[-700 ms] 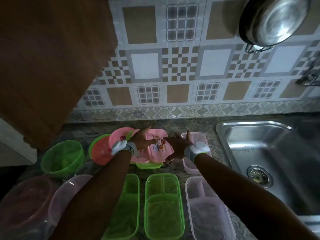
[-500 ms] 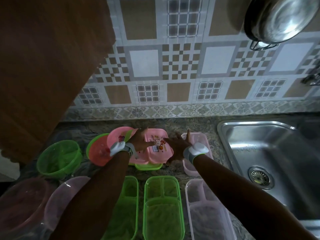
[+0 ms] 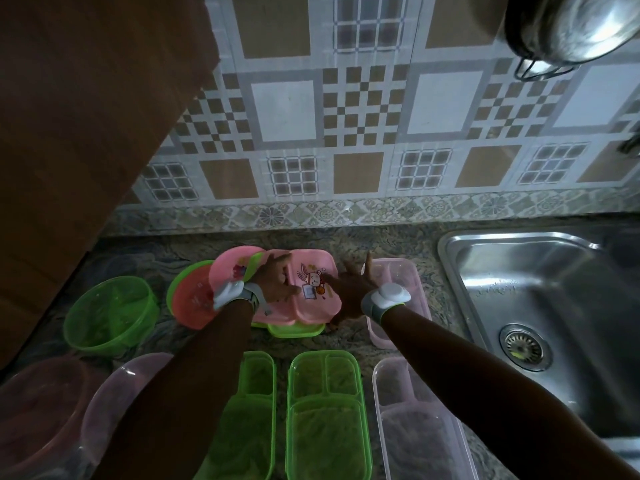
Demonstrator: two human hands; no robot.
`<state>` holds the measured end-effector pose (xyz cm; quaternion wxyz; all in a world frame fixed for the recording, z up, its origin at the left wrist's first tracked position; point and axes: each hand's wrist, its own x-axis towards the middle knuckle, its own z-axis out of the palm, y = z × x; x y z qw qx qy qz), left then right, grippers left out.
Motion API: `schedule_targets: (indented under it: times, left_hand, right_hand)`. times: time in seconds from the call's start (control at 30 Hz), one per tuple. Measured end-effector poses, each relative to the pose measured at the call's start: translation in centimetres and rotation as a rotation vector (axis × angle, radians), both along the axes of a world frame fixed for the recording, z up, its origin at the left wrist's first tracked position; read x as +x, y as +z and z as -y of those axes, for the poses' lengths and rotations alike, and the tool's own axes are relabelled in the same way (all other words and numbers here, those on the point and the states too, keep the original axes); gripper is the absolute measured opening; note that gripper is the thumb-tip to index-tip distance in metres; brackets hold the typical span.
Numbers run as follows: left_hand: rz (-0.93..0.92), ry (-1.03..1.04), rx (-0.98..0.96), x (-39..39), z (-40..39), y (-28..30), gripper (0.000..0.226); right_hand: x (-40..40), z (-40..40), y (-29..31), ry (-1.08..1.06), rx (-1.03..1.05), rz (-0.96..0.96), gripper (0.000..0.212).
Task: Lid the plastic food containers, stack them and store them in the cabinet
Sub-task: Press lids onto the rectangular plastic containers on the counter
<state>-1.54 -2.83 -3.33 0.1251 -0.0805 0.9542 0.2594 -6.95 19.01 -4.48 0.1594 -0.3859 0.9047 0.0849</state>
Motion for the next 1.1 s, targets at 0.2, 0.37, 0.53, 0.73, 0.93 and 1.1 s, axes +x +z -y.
schedule_targets:
  times: [0.2, 0.37, 0.53, 0.73, 0.93, 1.1]
  left_hand:
    - [-0.011, -0.003, 0.084, -0.1, 0.7, 0.9, 0.094]
    - [-0.052, 0.083, 0.17, -0.6, -0.2, 2.8, 0.096]
    - [-0.124, 0.097, 0.272, -1.0, -2.9, 5.1, 0.104]
    - [-0.129, 0.039, 0.287, -1.3, -7.2, 6.2, 0.106]
    - [-0.077, -0.054, 0.312, -1.6, -11.3, 5.9, 0.089]
    - [-0.028, -0.108, 0.339, -1.3, -14.2, 4.9, 0.077]
  right_hand:
    - [0.1, 0.1, 0.2, 0.005, -0.077, -0.046, 0.112]
    - [-0.6, -0.3, 2.6, 0.006, -0.118, -0.093, 0.112]
    - [-0.7, -2.6, 5.2, -0.035, -0.11, -0.122, 0.113]
    - [-0.1, -6.9, 6.8, -0.097, -0.097, -0.128, 0.117]
    - [0.3, -11.4, 6.5, -0.139, -0.066, -0.115, 0.119]
    - [0.7, -14.4, 5.6, -0.174, -0.077, -0.021, 0.117]
